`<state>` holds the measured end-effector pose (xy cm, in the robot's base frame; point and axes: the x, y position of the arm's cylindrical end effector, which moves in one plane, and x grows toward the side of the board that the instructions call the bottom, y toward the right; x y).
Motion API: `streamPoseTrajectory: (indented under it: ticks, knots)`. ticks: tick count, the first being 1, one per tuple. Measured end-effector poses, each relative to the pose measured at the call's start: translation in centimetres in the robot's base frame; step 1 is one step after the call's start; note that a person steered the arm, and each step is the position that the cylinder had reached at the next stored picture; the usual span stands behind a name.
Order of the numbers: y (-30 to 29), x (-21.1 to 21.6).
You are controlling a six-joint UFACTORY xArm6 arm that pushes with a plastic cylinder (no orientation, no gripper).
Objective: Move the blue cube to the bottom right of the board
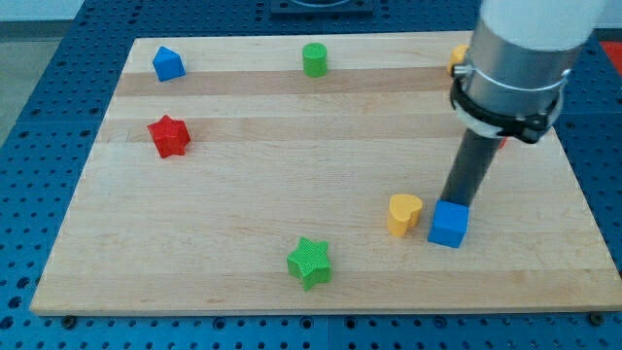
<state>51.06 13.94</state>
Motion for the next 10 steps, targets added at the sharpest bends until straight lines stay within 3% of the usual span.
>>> streamPoseTrajectory:
  ticks: [2,5,7,10]
  knots:
    - [-3.7,-2.1]
    - [-4.1,6.2]
    - [2.0,5.6]
    - [-3.4,6.1]
